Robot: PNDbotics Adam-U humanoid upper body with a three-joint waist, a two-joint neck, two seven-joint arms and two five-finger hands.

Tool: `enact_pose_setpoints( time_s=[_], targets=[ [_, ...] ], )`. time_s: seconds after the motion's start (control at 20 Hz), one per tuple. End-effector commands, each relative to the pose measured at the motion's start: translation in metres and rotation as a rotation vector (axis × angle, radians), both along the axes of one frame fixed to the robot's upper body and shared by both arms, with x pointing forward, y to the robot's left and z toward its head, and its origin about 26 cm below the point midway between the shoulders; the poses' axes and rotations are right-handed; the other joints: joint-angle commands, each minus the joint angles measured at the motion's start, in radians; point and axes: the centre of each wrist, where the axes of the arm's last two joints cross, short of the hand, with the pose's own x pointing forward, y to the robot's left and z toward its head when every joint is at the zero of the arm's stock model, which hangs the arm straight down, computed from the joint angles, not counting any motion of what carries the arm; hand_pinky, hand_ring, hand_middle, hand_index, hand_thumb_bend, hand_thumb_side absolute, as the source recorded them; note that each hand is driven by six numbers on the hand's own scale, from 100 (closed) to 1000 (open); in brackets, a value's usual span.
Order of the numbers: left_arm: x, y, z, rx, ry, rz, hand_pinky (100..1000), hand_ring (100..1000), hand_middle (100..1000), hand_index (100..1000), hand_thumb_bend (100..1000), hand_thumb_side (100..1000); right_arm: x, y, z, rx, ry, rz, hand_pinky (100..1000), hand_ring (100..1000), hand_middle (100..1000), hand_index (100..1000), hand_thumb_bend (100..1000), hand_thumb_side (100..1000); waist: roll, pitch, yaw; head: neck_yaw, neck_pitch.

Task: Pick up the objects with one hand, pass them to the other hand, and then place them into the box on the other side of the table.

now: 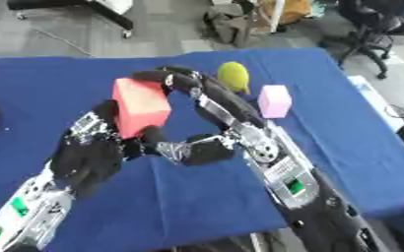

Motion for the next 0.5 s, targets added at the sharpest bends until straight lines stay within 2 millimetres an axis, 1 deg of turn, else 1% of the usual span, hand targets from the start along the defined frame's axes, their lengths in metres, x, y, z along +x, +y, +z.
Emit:
enact_pose_setpoints(
  time_s=[0.05,0.15,0.25,0.5],
  targets=[
    [-0.0029,-0.0078,0.0066,-0.028,0.008,-0.019,726,606,482,690,160,770,-0.0039,0.0044,0.0045,0.013,-0.007,0.032,700,565,345,868,100,255,0.002,-0.012,-0.001,-0.004,-0.002],
    [-0.0033,-0.0082,0.0063,-0.033,0.017,-0.022,716,580,453,658,150,766,-0.0044,0.0035,0.0032,0.016,0.001,0.034,700,565,344,865,100,271,0.002,-0.012,-0.001,-0.004,-0.002],
    [-0.0035,-0.0084,0.0063,-0.037,0.023,-0.023,715,576,448,652,149,765,-0.0046,0.0028,0.0026,0.019,0.006,0.036,698,564,343,864,100,283,0.002,-0.012,-0.001,-0.004,-0.002],
    [-0.0053,-0.0089,0.0098,-0.051,0.007,-0.055,737,639,511,699,191,770,-0.0047,0.0022,0.0021,0.023,0.012,0.038,693,561,339,860,100,318,0.002,-0.012,-0.001,-0.004,-0.002]
  ],
)
